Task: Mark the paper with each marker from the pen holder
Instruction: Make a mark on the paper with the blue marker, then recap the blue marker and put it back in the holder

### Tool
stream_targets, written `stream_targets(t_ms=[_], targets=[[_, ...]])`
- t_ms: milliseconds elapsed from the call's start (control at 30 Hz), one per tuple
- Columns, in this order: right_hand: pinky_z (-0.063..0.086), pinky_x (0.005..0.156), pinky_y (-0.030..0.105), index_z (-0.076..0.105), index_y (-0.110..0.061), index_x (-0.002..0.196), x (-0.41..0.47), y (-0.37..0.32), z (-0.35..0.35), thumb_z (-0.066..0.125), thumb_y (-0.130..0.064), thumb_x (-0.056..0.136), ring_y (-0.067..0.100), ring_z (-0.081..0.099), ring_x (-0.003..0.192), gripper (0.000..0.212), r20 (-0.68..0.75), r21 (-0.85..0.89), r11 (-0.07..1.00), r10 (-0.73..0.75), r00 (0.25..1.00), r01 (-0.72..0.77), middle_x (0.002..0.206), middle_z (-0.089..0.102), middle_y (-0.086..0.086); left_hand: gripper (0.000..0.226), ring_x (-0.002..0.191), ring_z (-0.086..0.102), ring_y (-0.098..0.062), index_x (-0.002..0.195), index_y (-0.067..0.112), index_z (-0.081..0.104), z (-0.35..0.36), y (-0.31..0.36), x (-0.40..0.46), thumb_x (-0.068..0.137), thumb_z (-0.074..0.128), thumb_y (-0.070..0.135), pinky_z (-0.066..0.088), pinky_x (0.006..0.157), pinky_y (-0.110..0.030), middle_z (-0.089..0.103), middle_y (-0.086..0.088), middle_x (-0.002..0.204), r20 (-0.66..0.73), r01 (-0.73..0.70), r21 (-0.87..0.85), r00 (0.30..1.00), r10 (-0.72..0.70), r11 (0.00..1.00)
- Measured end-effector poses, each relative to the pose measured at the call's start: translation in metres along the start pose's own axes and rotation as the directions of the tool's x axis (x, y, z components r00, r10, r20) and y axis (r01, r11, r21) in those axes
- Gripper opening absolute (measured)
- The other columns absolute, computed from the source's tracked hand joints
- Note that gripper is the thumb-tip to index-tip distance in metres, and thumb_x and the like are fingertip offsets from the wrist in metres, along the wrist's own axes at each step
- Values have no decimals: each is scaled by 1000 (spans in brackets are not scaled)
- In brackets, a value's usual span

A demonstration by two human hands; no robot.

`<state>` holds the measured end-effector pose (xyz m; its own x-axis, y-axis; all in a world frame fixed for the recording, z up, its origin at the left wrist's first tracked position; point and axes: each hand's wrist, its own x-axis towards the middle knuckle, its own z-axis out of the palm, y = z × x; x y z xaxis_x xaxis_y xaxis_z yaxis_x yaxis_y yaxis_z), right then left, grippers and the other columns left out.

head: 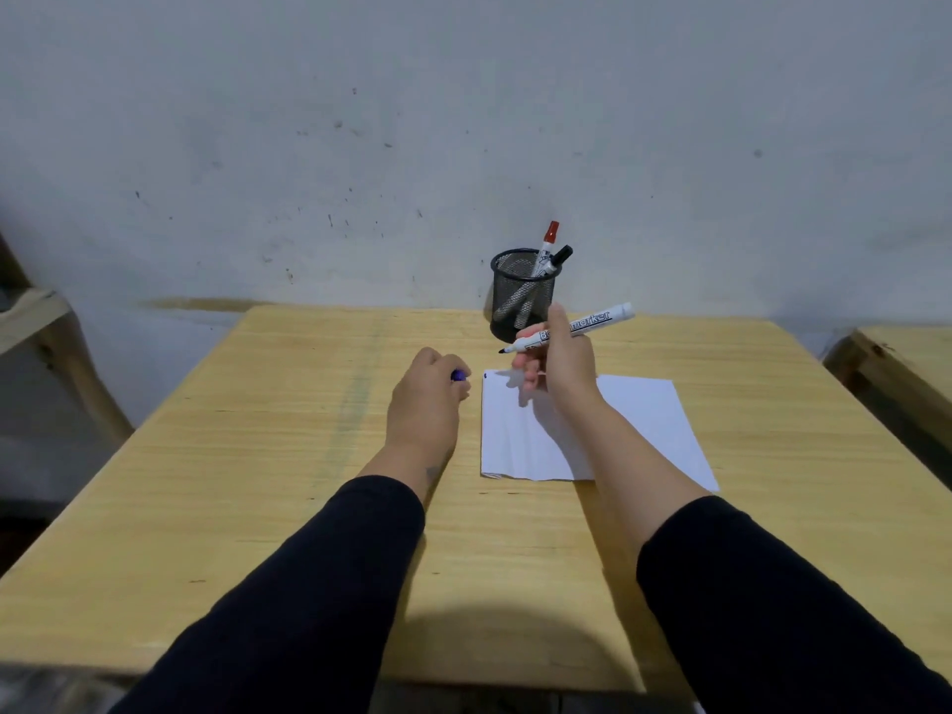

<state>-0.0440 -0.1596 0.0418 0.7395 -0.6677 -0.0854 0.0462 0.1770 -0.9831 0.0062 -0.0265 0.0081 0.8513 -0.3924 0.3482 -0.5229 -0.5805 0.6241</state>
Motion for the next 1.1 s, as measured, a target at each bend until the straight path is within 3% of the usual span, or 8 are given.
stream_targets(t_ms=[67, 167, 267, 433, 733, 867, 967, 1100], targets=[[38, 41, 22, 61, -6, 70, -2, -10, -2, 32, -36, 102, 20, 41, 36, 52, 14, -27, 999, -29, 999, 30, 57, 57, 14, 8, 69, 52, -8, 93, 9, 67, -7, 13, 4, 88, 62, 5, 39, 54, -4, 59, -2, 87, -58, 78, -274, 993, -98, 958], [38, 42, 23, 60, -6, 70, -8, -27, -3, 33, -31, 100, 20, 40, 37, 47, 14, 9, 997, -76, 997, 76, 56, 57, 14, 7, 66, 60, -6, 90, 11, 68, -17, 34, 7, 84, 69, 7, 45, 54, -8, 65, -1, 75, -52, 154, -593, 972, -228, 790], [36, 38, 21, 60, -4, 69, -15, -43, -3, 35, -25, 96, 17, 38, 31, 42, -11, 27, 993, -111, 994, 111, 51, 58, 13, 13, 74, 66, -11, 88, 16, 66, -21, 46, 7, 81, 72, 7, 53, 65, -19, 68, -1, 79, -7, 171, -738, 965, -260, 653], [34, 35, 19, 59, -4, 67, -27, -55, -5, 35, -20, 93, 15, 36, 27, 39, -3, 24, 989, -144, 990, 144, 39, 57, 3, 22, 80, 67, -9, 102, 11, 67, -22, 57, 2, 83, 67, 0, 54, 67, -14, 70, -1, 88, 57, 170, -826, 974, -220, 538], [29, 39, 18, 59, -4, 64, -37, -50, -7, 36, -22, 92, 14, 35, 30, 40, 9, -51, 993, -105, 994, 105, 37, 48, 4, 20, 73, 67, -3, 97, 13, 71, -25, 67, -11, 84, 65, -1, 54, 67, -15, 71, -1, 85, 101, 147, -781, 989, -109, 607], [31, 38, 17, 59, -5, 68, -35, -45, -5, 36, -22, 90, 13, 35, 30, 36, -46, -38, 999, -31, 998, 29, 39, 45, 3, 23, 73, 67, -10, 88, 18, 74, -22, 71, -13, 79, 69, -2, 56, 77, -26, 72, 2, 79, 21, 96, -725, 993, -117, 682], [30, 36, 16, 58, -4, 70, -32, -41, -2, 36, -22, 90, 11, 34, 28, 35, -71, -23, 1000, 1, 997, -3, 41, 44, 5, 22, 79, 67, -15, 89, 16, 74, -19, 74, -15, 79, 69, -2, 55, 81, -26, 72, 1, 80, -22, 86, -697, 990, -141, 711], [34, 41, 21, 56, -6, 69, -29, -36, -2, 37, -35, 96, 16, 38, 40, 44, 3, -202, 979, 18, 1000, -17, 49, 48, 5, 20, 72, 65, -9, 89, 16, 74, -17, 62, -15, 80, 69, -1, 54, 77, -21, 70, 4, 76, -13, 130, -687, 981, -191, 715]])
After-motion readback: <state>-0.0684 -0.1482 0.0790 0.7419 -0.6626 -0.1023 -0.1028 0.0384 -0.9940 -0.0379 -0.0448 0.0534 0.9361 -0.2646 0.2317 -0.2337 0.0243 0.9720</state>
